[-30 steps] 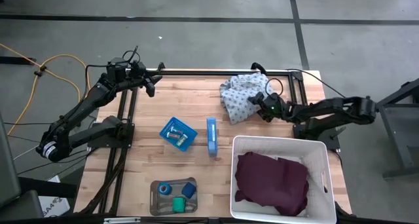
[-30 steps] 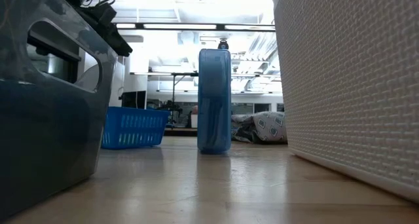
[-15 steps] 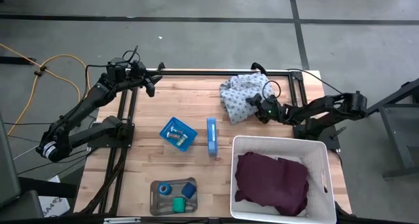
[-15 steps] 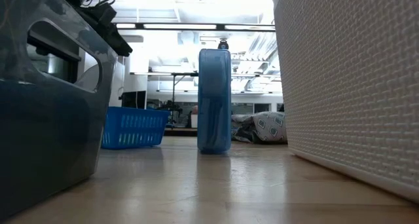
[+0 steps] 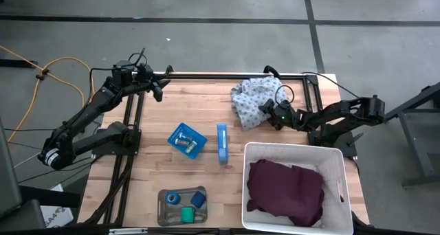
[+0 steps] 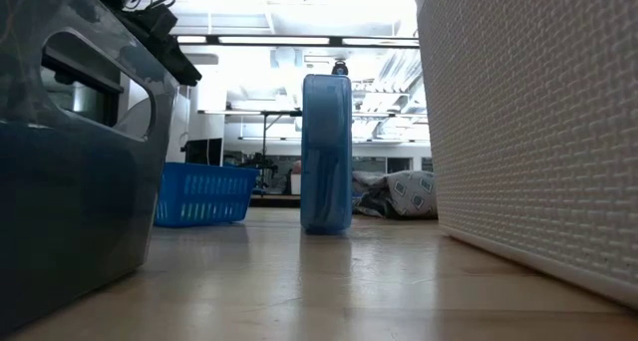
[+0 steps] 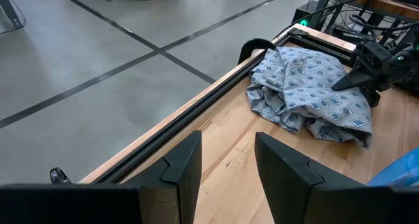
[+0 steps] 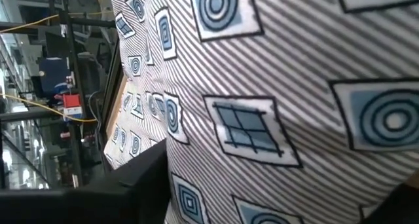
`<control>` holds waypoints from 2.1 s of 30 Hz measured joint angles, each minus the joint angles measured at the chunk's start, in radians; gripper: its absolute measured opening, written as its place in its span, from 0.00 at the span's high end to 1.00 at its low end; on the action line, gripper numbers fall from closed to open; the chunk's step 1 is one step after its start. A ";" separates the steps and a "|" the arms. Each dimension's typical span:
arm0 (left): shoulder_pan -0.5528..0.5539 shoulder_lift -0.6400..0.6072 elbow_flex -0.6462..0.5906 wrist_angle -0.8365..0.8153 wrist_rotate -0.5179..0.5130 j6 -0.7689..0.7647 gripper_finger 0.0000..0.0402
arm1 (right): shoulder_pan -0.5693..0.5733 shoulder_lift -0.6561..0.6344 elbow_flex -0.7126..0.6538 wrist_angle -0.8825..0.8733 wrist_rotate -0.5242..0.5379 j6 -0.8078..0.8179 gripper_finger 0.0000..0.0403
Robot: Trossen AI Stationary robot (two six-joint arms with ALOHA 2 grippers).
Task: Pick & Place Medicine items
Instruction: Put the blue patient gown into the white bin
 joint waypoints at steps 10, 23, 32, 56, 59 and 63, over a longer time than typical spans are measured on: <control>0.000 0.000 0.000 0.000 0.000 0.000 0.66 | 0.000 0.000 0.000 0.004 0.014 -0.008 0.64; 0.000 0.000 0.000 0.000 0.000 0.000 0.66 | 0.004 0.000 0.000 0.039 0.018 -0.036 0.87; 0.000 0.000 0.000 0.000 0.000 0.000 0.66 | 0.004 0.000 0.000 0.199 0.037 -0.187 0.89; 0.000 0.000 0.000 0.000 0.000 0.000 0.66 | -0.056 -0.009 0.043 0.704 -0.157 -0.451 0.89; 0.000 0.000 0.000 0.000 0.000 0.000 0.66 | -0.064 -0.017 0.081 0.686 -0.213 -0.480 0.89; 0.000 0.000 0.000 0.000 0.000 0.000 0.66 | -0.071 -0.034 0.129 0.653 -0.255 -0.519 0.89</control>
